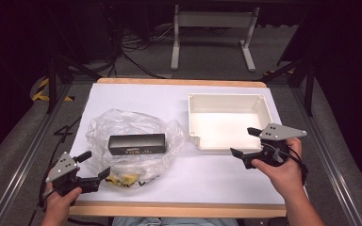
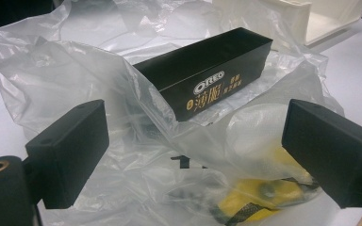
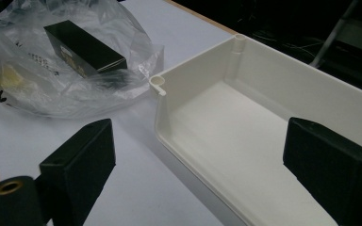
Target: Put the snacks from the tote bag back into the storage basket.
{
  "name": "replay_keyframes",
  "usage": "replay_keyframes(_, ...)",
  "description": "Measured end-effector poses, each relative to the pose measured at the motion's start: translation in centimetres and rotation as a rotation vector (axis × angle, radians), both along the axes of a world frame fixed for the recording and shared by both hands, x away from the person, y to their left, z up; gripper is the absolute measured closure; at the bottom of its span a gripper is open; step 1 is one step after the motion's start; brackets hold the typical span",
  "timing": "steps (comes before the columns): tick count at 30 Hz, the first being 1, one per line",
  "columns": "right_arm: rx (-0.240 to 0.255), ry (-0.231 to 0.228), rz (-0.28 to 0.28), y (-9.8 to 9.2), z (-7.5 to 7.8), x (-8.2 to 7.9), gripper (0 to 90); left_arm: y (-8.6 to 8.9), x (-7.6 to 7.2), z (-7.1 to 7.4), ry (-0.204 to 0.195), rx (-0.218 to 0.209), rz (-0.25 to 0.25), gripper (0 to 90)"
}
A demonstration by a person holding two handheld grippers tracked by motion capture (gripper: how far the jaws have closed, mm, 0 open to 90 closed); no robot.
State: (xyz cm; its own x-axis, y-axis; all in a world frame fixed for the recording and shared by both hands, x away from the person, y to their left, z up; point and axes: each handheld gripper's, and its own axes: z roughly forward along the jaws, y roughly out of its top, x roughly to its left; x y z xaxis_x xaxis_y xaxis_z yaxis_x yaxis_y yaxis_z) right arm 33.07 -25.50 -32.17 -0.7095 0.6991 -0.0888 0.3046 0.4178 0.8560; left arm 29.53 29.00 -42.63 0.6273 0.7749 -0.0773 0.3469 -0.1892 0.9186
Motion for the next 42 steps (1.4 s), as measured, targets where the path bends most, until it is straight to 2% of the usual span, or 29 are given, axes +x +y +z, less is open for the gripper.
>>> replay_keyframes(4,-0.001,-0.008,0.069,0.7,0.6,0.6,10.4,0.0,0.0,0.0,0.001,0.0,0.001,8.9)
replay_keyframes(6,0.014,-0.013,0.107,1.0,0.9,1.0,10.4,0.0,0.0,0.0,0.001,0.0,0.001,8.9)
replay_keyframes(16,-0.023,-0.056,0.177,3.5,3.3,2.5,10.4,0.1,0.0,0.1,-0.001,-0.001,-0.002,8.9)
replay_keyframes(19,-0.03,-0.055,0.185,3.8,3.7,2.7,10.4,0.1,0.0,0.1,-0.002,-0.002,-0.003,8.8)
replay_keyframes(22,-0.051,-0.054,0.222,5.0,4.6,3.5,10.4,0.1,0.0,0.0,-0.003,-0.005,-0.002,8.8)
replay_keyframes(25,-0.042,-0.05,0.252,5.7,5.1,4.0,11.2,0.1,0.0,0.1,-0.004,-0.006,-0.003,8.9)
replay_keyframes(31,-0.023,-0.039,0.313,6.9,5.6,4.9,11.0,0.2,0.0,0.1,-0.004,-0.008,-0.002,8.8)
replay_keyframes(38,-0.026,-0.04,0.37,8.1,6.0,5.7,11.3,0.2,0.0,0.1,-0.004,-0.007,0.001,8.9)
replay_keyframes(42,-0.024,-0.016,0.43,8.8,5.9,6.3,12.7,0.2,0.0,0.1,-0.003,-0.008,0.0,8.9)
